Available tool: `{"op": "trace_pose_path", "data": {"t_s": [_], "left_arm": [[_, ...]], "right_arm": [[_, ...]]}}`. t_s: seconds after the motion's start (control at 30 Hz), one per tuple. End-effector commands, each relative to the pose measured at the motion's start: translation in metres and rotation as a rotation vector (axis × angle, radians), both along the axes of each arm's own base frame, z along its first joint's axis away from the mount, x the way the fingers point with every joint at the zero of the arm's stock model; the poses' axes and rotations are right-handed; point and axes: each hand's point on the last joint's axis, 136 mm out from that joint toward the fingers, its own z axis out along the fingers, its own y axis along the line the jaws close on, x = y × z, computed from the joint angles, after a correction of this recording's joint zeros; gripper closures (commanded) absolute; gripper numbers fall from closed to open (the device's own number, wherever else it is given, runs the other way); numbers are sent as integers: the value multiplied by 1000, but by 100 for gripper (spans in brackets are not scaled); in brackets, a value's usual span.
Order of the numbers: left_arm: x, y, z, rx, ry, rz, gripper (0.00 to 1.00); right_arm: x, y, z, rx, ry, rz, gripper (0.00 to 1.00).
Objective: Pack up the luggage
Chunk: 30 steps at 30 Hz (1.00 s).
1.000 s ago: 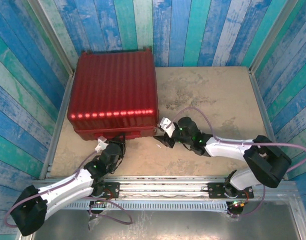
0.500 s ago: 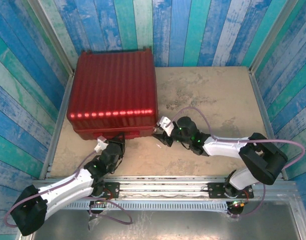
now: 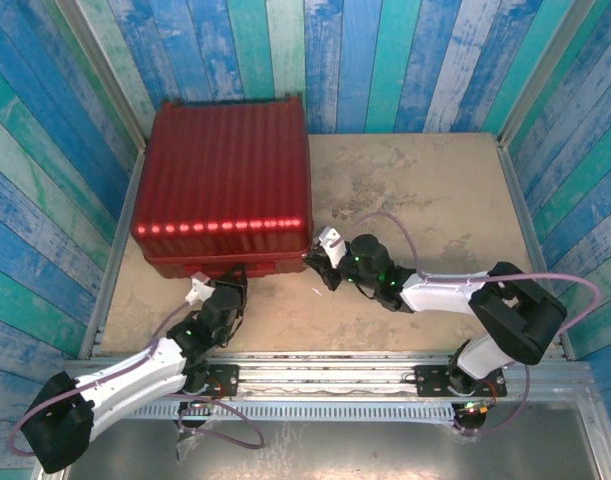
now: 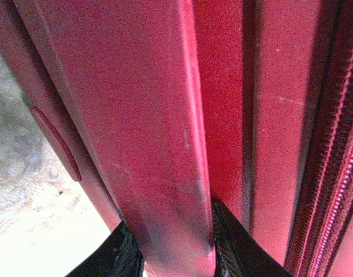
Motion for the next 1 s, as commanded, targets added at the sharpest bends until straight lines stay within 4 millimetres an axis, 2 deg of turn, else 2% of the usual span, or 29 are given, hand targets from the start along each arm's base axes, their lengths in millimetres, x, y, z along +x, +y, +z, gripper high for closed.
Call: {"op": "trace_pose_path", "data": {"t_s": [0.0,0.2,0.53,0.77,0.97], "left_arm": [[-43,30,-85,421,249,-155,100],[-44,29,-87,430,251,-170,100],[-46,30,-88,424,249,-170,100],[-46,32,-88,422,244,-165,100],[-47,33,-88,422,244,-162,100]], "right_arm": [[16,3,-10,32,57,-108,77],[7,11,-22,48,93,-99,72],[10,2,-32,24,127,-152,57],[15,-12,-37,15,141,-229,55],[17,-36,-32,53,114,-327,47]]}}
